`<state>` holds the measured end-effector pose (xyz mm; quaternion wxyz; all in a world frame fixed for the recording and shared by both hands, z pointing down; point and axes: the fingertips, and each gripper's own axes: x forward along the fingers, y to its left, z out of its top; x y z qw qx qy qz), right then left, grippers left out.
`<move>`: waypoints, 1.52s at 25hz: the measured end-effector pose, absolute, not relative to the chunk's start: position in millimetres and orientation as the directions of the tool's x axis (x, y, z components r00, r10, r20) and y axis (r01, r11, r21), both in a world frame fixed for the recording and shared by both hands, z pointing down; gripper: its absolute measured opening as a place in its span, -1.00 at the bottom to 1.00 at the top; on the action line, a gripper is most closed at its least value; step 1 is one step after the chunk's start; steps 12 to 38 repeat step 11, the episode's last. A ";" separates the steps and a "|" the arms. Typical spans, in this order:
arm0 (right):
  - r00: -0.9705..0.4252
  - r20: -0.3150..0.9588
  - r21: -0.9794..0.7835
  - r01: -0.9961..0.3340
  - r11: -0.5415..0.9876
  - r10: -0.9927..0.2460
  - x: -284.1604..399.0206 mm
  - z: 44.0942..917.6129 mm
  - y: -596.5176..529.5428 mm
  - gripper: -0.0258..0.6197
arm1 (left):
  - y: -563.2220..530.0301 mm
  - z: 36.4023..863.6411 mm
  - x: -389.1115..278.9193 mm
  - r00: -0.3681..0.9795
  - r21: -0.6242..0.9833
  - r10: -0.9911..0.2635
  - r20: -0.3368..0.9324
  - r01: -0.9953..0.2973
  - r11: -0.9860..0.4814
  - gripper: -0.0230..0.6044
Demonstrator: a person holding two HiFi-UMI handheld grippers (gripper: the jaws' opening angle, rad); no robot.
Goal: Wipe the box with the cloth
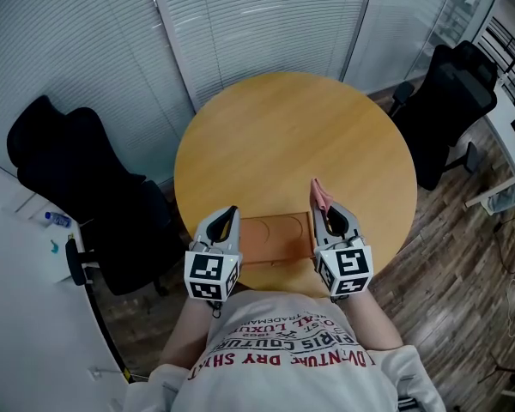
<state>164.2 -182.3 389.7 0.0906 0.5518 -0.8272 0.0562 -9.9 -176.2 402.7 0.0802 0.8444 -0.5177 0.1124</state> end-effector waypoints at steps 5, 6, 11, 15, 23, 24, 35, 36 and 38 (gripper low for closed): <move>-0.362 0.199 0.011 -0.928 0.371 -0.911 168.4 388.5 -182.0 -0.84 | -174.7 403.4 -8.6 0.441 0.021 -0.855 0.273 -0.891 -0.453 -0.90; -0.359 0.194 0.014 -0.930 0.368 -0.913 169.4 387.8 -182.7 -0.84 | -175.0 402.6 -8.5 0.440 0.022 -0.856 0.270 -0.892 -0.452 -0.90; -0.351 0.182 0.023 -0.932 0.361 -0.918 169.3 388.3 -187.0 -0.84 | -177.9 402.1 -10.7 0.437 0.016 -0.861 0.261 -0.893 -0.449 -0.90; -0.351 0.182 0.023 -0.932 0.361 -0.918 169.3 388.3 -187.0 -0.84 | -177.9 402.1 -10.7 0.437 0.016 -0.861 0.261 -0.893 -0.449 -0.90; -0.351 0.182 0.023 -0.932 0.361 -0.918 169.3 388.3 -187.0 -0.84 | -177.9 402.1 -10.7 0.437 0.016 -0.861 0.261 -0.893 -0.449 -0.90; -0.351 0.182 0.023 -0.932 0.361 -0.918 169.3 388.3 -187.0 -0.84 | -177.9 402.1 -10.7 0.437 0.016 -0.861 0.261 -0.893 -0.449 -0.90; -0.351 0.182 0.023 -0.932 0.361 -0.918 169.3 388.3 -187.0 -0.84 | -177.9 402.1 -10.7 0.437 0.016 -0.861 0.261 -0.893 -0.449 -0.90; -0.351 0.182 0.023 -0.932 0.361 -0.918 169.3 388.3 -187.0 -0.84 | -177.9 402.1 -10.7 0.437 0.016 -0.861 0.261 -0.893 -0.449 -0.90; -0.351 0.182 0.023 -0.932 0.361 -0.918 169.3 388.3 -187.0 -0.84 | -177.9 402.1 -10.7 0.437 0.016 -0.861 0.261 -0.893 -0.449 -0.90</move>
